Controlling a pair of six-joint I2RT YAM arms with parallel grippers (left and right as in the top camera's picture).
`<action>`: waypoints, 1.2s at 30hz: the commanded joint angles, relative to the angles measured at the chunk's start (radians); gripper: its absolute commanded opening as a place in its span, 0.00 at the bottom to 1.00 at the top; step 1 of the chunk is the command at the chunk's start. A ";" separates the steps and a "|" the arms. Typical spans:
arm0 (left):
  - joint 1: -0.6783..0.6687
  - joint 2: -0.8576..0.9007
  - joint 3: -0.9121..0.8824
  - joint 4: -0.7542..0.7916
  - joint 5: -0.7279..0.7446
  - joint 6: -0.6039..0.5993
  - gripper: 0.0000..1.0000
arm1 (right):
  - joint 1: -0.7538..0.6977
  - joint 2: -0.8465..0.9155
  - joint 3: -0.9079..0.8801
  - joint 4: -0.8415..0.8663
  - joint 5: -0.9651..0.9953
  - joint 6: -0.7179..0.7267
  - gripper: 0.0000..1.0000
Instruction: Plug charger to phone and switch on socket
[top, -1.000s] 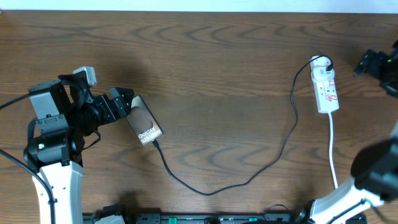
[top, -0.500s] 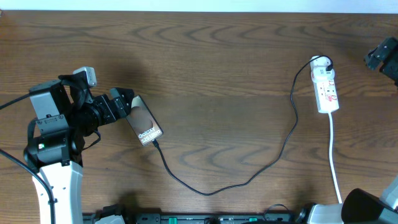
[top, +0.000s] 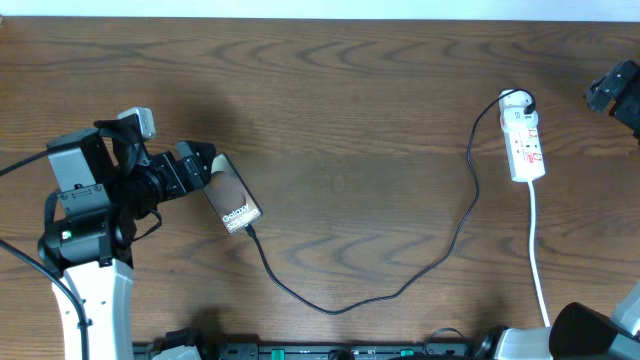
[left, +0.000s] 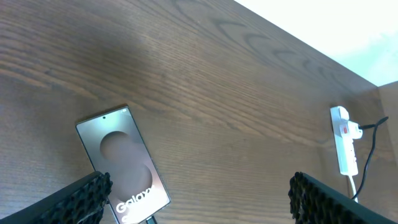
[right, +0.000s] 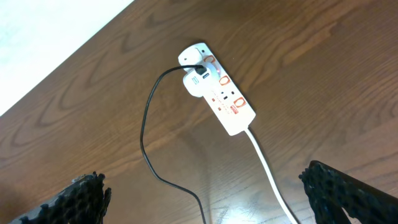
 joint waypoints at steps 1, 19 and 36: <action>-0.014 0.003 0.002 -0.003 0.006 0.014 0.93 | 0.012 -0.001 0.008 -0.001 -0.010 0.011 0.99; -0.051 -0.161 -0.039 -0.048 -0.208 0.018 0.93 | 0.012 -0.001 0.008 -0.001 -0.010 0.011 0.99; -0.174 -0.690 -0.663 0.775 -0.362 0.018 0.93 | 0.012 -0.001 0.008 -0.001 -0.010 0.011 0.99</action>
